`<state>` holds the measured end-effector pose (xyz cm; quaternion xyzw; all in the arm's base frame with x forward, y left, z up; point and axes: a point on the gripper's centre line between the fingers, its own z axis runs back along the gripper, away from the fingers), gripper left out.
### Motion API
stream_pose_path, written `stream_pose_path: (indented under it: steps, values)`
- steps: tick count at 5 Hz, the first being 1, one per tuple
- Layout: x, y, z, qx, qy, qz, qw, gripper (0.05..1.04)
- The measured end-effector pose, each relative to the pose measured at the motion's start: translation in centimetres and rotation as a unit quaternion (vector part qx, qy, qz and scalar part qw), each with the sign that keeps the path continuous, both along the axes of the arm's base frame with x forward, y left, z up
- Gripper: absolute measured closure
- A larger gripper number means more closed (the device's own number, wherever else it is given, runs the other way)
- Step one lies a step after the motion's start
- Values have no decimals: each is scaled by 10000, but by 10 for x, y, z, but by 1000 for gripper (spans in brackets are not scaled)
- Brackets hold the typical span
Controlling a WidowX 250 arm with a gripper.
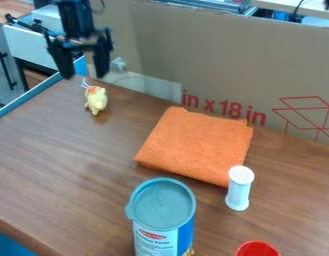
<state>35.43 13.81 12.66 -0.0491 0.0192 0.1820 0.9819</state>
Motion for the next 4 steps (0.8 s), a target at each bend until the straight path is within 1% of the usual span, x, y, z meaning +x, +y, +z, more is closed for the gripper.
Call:
stream_pose_path:
  steps: [1, 2, 3, 4]
  values:
    - [-47, -38, 23, 315, 4, -619, 9976, 82]
    - [-83, -87, 26, 562, 150, -1564, 9860, 82]
    - [-100, -114, 37, 691, 19, -2075, 9758, 82]
    - [-107, -130, 35, 682, 48, -2482, 9663, 83]
